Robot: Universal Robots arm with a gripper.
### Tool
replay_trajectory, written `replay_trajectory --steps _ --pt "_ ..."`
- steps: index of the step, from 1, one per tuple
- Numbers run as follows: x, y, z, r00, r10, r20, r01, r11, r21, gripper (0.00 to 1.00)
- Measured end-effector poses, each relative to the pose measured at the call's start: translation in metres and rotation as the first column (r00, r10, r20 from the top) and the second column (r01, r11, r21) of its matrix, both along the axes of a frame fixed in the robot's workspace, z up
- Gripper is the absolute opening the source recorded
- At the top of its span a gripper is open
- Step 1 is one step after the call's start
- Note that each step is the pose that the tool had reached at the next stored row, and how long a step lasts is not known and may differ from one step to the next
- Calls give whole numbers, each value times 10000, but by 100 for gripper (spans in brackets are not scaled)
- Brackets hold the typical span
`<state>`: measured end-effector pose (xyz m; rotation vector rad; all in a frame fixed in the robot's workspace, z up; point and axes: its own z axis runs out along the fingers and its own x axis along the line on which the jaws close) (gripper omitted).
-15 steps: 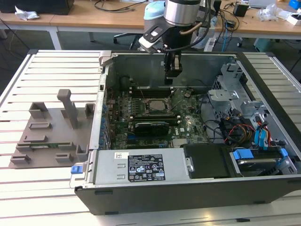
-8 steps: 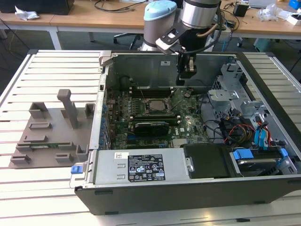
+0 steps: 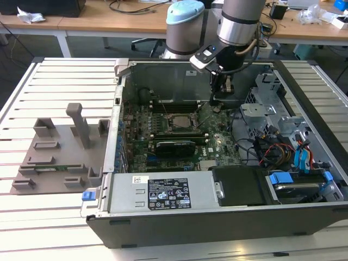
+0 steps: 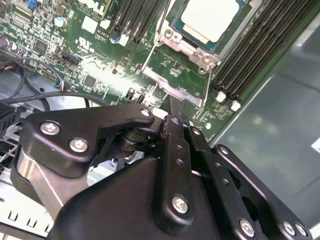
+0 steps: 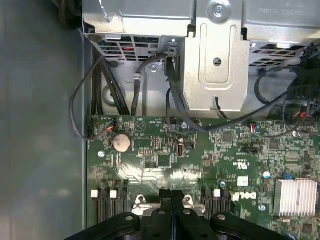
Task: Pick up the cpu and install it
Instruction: 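Close the cpu cover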
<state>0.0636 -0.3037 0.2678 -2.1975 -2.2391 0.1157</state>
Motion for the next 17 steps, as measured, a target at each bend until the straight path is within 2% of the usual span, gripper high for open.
replay_trajectory --steps 3,5,11,17 --pt "36 0 -59 10000 12 -11 -12 10000 1 11" --pt "34 0 -132 10000 46 -28 -46 10000 2 11" --pt "2 0 -147 10000 75 -29 -75 10000 1 11" --pt "-101 0 -148 10000 75 -29 -75 10000 1 11"
